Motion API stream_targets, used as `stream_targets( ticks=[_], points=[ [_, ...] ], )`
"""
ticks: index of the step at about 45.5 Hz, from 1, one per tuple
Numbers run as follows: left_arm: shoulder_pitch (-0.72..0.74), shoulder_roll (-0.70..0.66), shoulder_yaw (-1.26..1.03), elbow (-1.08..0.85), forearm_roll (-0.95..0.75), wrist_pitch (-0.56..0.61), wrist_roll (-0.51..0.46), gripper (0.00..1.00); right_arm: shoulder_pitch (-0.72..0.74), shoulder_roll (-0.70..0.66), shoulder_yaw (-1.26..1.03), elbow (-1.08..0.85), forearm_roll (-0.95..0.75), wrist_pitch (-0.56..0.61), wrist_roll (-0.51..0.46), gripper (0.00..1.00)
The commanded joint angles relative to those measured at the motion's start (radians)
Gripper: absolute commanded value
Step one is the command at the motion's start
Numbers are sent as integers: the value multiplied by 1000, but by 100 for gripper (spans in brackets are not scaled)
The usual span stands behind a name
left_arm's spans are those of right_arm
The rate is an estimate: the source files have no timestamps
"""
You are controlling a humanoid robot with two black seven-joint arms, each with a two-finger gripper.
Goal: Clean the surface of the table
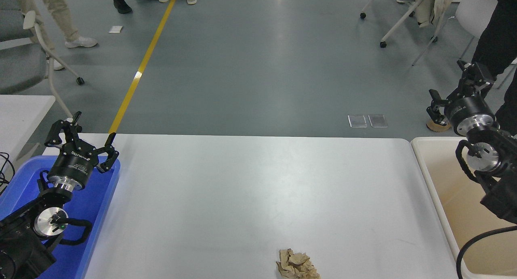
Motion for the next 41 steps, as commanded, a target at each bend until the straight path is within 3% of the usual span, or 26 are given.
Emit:
stream_targets(
  ticks=[1,15,21,41],
  points=[
    [0,0,0,0,0,0,0,100,147,-67,-335,0,-44,4,-3,99],
    [0,0,0,0,0,0,0,100,286,-103,-780,8,-64,8,-2,99],
    [0,-1,0,0,0,-1,0,100,352,-95,-932,9,-122,66,-2,99],
    [0,-1,0,0,0,-1,0,100,590,-84,-1021,9,-135,307,-6,99]
  ],
)
